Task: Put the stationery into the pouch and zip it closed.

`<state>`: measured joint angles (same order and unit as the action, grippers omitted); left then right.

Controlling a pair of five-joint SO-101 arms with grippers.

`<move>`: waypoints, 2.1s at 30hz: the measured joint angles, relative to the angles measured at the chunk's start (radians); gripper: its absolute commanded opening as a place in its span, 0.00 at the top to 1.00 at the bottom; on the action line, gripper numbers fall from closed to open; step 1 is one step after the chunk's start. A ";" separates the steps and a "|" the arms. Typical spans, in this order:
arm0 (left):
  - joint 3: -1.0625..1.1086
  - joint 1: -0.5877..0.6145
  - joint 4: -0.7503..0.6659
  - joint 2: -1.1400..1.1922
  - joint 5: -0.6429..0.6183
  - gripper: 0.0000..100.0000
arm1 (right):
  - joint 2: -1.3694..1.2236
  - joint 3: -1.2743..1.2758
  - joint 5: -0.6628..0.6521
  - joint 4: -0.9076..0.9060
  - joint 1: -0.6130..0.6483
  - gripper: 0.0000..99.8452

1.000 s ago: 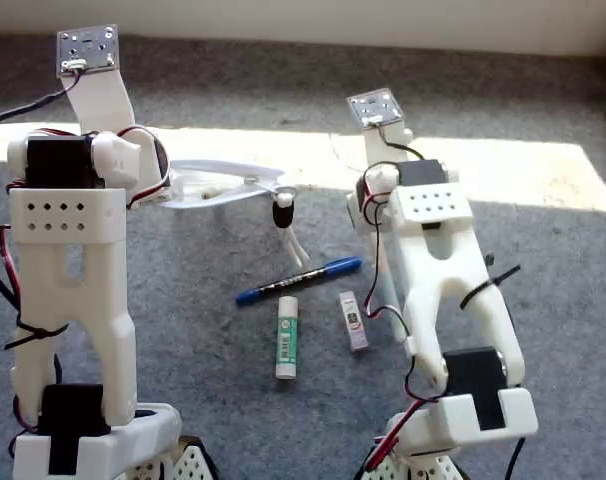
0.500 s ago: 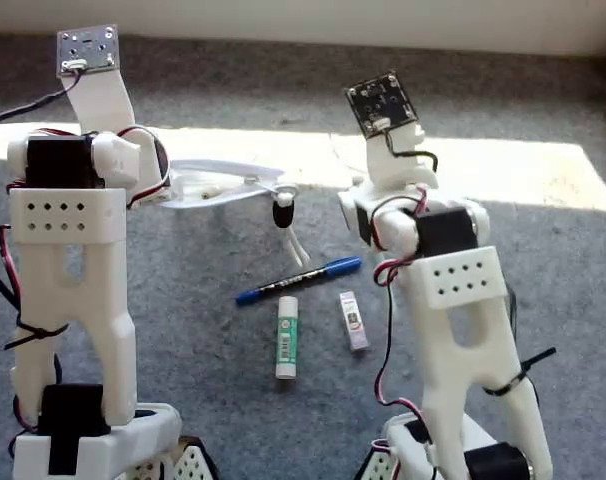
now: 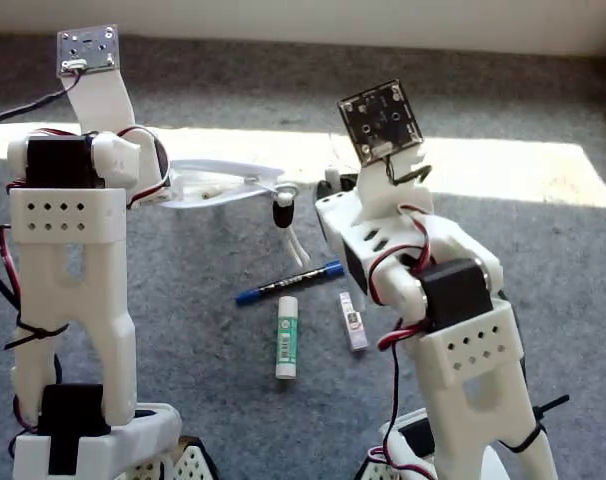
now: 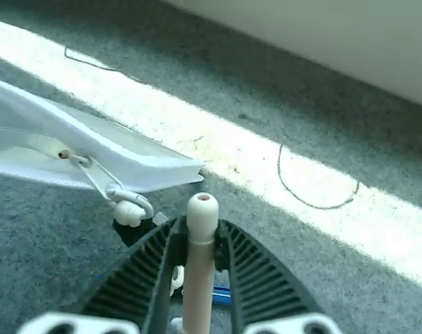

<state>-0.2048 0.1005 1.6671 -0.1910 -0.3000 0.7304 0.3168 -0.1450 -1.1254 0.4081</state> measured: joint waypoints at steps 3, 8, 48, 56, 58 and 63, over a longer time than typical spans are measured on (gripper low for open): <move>0.000 0.000 0.000 0.000 0.000 0.99 | 0.034 0.000 0.000 0.000 0.040 0.99; 0.000 0.000 0.000 0.000 0.000 0.99 | 0.081 0.000 0.003 0.000 0.110 0.99; 0.000 0.000 0.000 0.000 0.000 0.99 | 0.103 0.000 0.080 0.552 0.299 0.99; 0.000 0.000 0.000 0.000 0.000 0.99 | 0.103 0.000 0.080 0.740 0.299 0.99; 0.000 0.000 0.000 0.000 0.000 0.99 | 0.103 0.000 0.080 0.752 0.299 0.99; 0.000 0.000 0.000 0.000 0.000 0.99 | 0.101 0.071 0.080 0.773 0.299 0.99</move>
<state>-0.2048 0.1005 1.6671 -0.1910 -0.3000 0.8316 0.3874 -0.0652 -0.3521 0.7073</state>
